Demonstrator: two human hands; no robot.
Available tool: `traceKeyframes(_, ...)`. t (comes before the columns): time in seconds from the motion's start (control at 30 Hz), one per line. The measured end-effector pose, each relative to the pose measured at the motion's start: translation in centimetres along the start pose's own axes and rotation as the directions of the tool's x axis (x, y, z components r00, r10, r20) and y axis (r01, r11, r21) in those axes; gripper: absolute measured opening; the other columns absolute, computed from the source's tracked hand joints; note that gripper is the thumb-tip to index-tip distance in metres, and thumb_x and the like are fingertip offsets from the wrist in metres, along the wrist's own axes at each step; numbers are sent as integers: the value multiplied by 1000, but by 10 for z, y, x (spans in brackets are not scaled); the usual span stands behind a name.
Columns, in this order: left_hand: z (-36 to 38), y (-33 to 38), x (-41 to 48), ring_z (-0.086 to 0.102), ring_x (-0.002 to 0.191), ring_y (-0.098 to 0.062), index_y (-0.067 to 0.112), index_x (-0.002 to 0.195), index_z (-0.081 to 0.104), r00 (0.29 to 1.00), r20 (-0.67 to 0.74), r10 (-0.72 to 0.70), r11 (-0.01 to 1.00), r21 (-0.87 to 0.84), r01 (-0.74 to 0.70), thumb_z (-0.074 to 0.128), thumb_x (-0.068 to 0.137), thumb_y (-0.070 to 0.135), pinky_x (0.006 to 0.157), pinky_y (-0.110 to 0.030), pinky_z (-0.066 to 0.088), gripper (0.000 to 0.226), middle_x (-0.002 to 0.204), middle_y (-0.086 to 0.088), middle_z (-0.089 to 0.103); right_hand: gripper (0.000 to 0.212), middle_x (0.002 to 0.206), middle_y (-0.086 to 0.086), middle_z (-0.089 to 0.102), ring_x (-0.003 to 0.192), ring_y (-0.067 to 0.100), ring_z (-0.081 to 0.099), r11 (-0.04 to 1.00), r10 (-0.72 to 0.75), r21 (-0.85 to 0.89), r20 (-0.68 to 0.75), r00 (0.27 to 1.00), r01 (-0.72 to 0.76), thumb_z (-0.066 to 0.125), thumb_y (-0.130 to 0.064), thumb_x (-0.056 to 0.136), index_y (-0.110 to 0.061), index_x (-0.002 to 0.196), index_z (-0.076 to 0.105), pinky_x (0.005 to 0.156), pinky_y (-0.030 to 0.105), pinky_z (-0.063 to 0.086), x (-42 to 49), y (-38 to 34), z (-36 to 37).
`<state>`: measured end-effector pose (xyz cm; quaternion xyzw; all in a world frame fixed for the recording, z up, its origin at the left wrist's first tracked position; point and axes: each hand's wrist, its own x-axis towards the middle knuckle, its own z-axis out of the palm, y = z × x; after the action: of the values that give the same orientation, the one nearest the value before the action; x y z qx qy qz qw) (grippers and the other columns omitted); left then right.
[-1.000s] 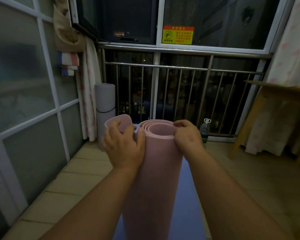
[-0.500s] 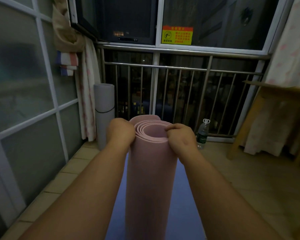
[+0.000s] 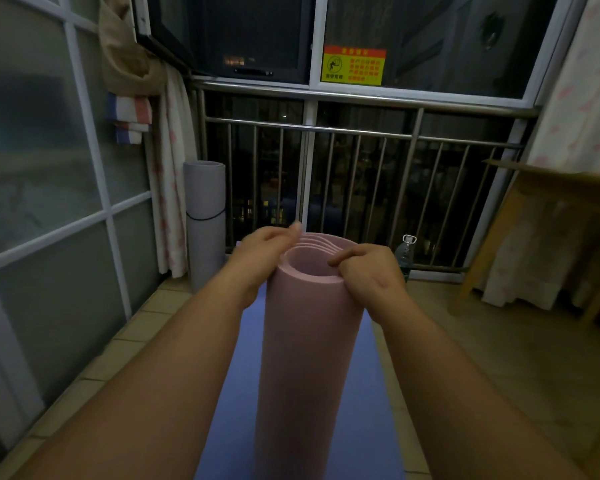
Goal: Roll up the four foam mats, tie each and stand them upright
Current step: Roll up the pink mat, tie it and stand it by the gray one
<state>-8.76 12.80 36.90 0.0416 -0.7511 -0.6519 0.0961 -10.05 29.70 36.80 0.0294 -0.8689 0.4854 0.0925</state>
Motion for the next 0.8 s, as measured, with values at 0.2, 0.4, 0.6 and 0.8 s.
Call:
traceKeyframes(0.2, 7, 4, 1, 63, 82, -26, 33, 132, 53, 999, 15, -47, 998, 36, 46, 55, 80, -3, 53, -29, 47, 63, 125, -7, 57, 11, 88, 4, 53, 79, 21, 51, 972, 28, 233, -32, 999, -19, 52, -25, 92, -15, 97, 50, 67, 37, 42, -2, 7, 4)
traceKeyframes(0.4, 9, 0, 1, 57, 70, -23, 29, 129, 41, 995, -91, -40, 999, -19, 38, 54, 82, -6, 52, -31, 43, 60, 98, -1, 48, 14, 94, 7, 60, 80, 24, 57, 809, 306, 549, -89, 948, -209, 41, -28, 94, -20, 93, 52, 65, 40, 48, 7, 18, 10)
traceKeyframes(0.6, 11, -4, 2, 57, 65, -22, 30, 123, 46, 984, -179, 1, 998, -62, -12, 51, 78, -8, 47, -29, 41, 59, 102, -9, 56, 6, 67, 12, 61, 66, 21, 48, 794, 358, 568, -153, 921, -214, 59, -17, 66, -11, 67, 60, 57, 37, 40, 13, 16, 16)
traceKeyframes(0.8, 12, -12, 8, 57, 80, -25, 24, 109, 49, 887, -458, 62, 989, -89, -115, 45, 75, -6, 60, -33, 43, 45, 94, -4, 58, 35, 68, 13, 55, 64, 22, 43, 922, 190, 385, -339, 921, -48, 47, -21, 94, 0, 73, 64, 58, 34, 32, -8, 17, 27)
